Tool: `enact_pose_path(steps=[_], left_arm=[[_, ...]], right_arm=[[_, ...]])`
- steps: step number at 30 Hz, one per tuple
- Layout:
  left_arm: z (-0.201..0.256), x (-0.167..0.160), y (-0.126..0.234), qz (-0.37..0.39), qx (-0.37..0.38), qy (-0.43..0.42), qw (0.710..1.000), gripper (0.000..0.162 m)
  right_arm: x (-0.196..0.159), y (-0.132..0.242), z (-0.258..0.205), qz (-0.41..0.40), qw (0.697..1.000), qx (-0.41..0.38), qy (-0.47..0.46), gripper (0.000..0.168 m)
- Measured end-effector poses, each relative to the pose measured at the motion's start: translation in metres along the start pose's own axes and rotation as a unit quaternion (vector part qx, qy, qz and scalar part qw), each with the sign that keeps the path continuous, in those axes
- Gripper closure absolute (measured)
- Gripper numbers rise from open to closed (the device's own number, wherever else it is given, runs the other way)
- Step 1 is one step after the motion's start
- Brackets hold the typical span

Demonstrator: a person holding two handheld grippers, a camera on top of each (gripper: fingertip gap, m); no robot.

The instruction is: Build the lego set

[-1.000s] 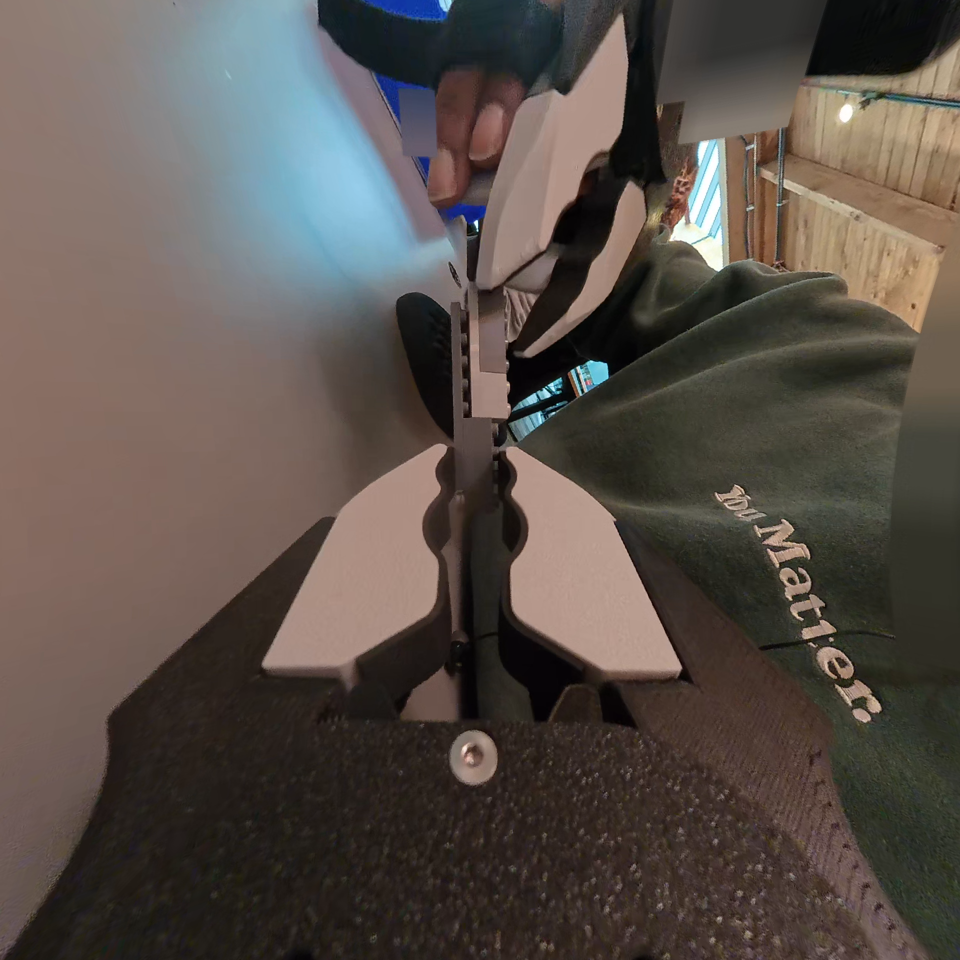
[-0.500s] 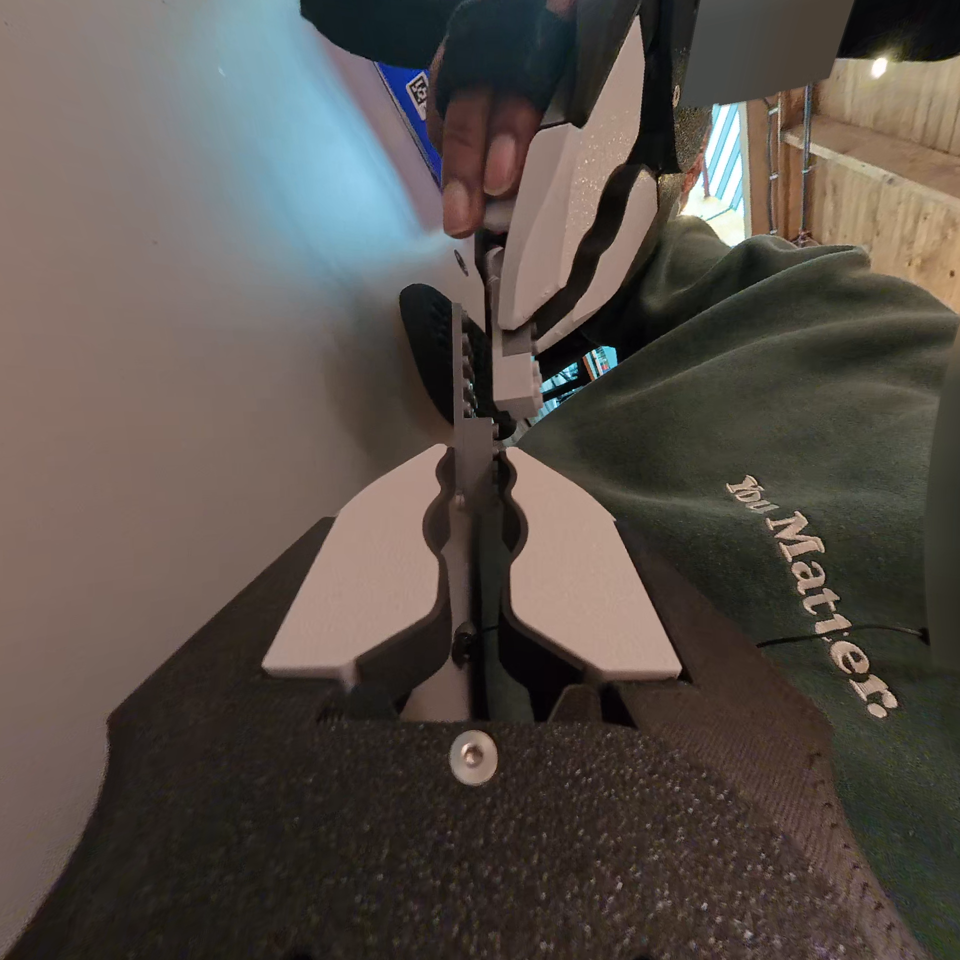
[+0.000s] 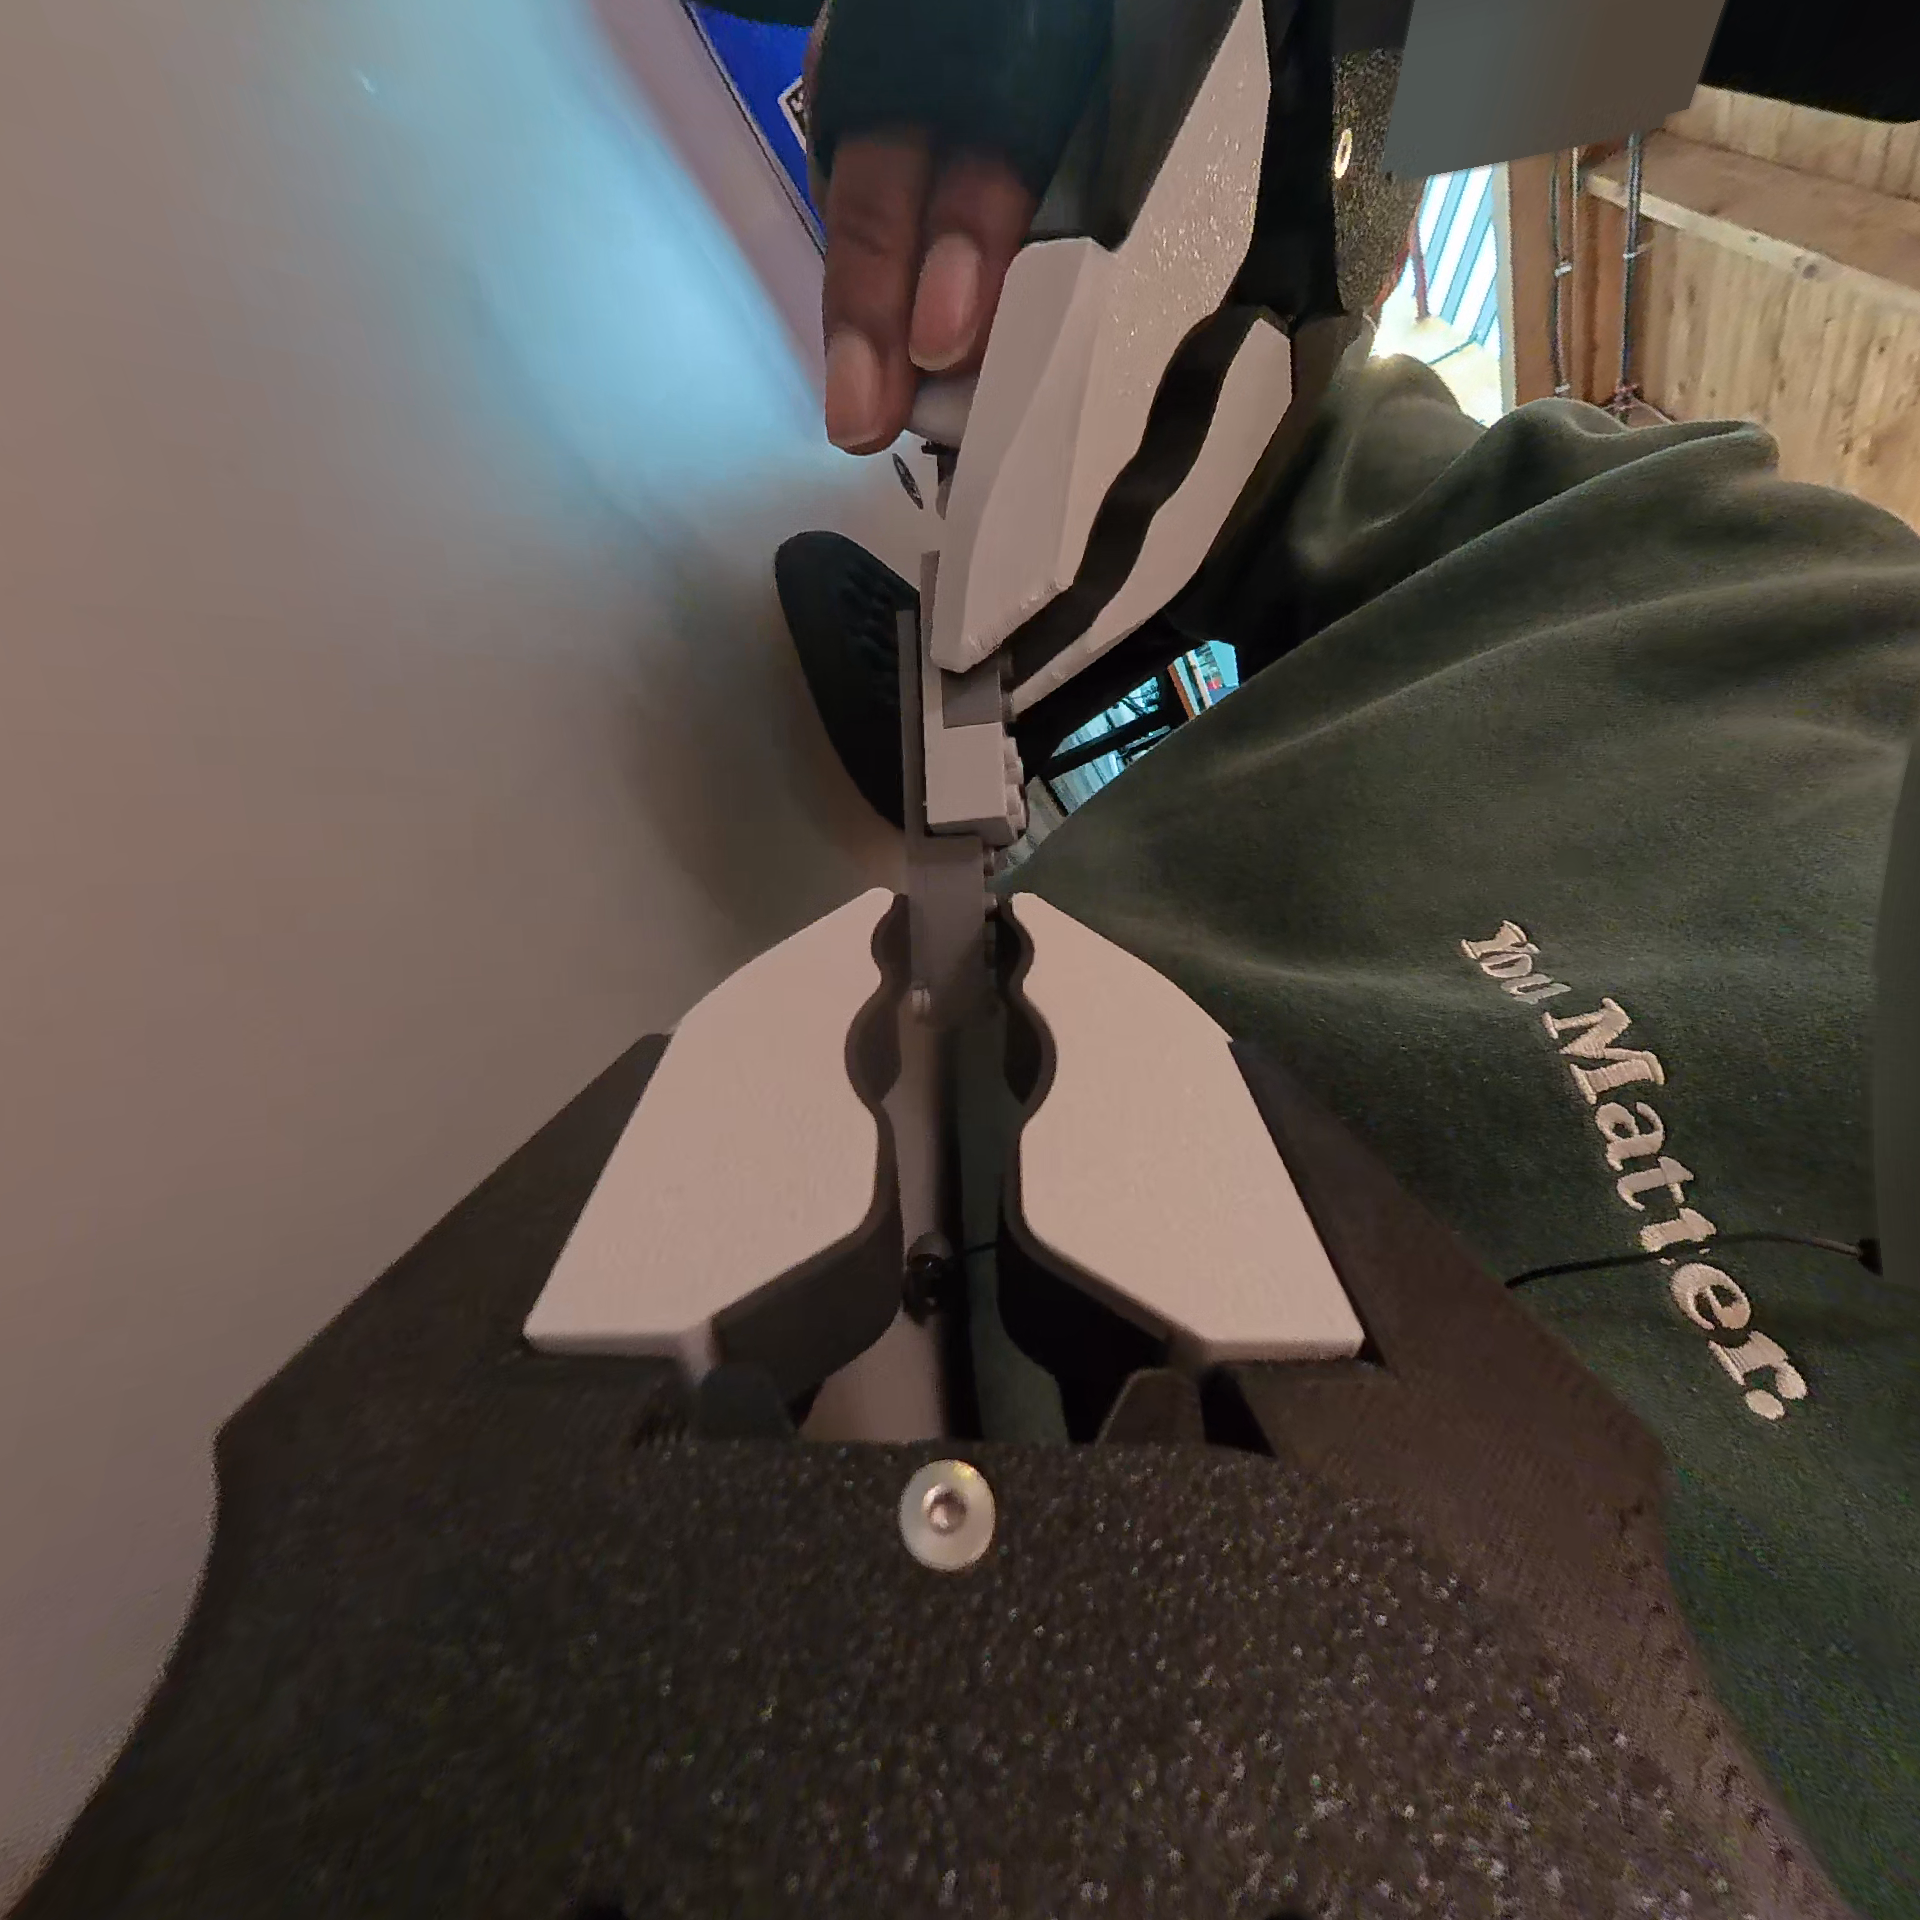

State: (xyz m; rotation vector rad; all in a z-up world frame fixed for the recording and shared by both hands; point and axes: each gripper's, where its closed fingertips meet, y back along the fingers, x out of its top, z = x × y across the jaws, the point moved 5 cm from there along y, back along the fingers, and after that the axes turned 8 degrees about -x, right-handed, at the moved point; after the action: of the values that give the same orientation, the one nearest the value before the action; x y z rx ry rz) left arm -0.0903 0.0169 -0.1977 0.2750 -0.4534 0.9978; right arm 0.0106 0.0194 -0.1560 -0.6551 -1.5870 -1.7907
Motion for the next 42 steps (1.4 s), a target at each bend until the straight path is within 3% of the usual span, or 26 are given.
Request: enact_pose_path(steps=[20, 28, 42], left_arm=[[0.005, 0.003, -0.002, 0.003, -0.008, 0.005, 1.000, 0.147], [0.001, 0.005, -0.001, 0.009, -0.002, 0.015, 1.000, 0.147], [0.000, 0.004, -0.007, -0.022, 0.015, -0.001, 1.000, 0.147]], right_arm=[[0.004, 0.000, -0.009, -0.015, 1.000, 0.005, 0.009, 0.147], [0.007, -0.008, -0.014, -0.039, 0.998, -0.010, 0.053, 0.143], [0.006, -0.014, -0.009, -0.055, 0.995, -0.018, 0.086, 0.149]])
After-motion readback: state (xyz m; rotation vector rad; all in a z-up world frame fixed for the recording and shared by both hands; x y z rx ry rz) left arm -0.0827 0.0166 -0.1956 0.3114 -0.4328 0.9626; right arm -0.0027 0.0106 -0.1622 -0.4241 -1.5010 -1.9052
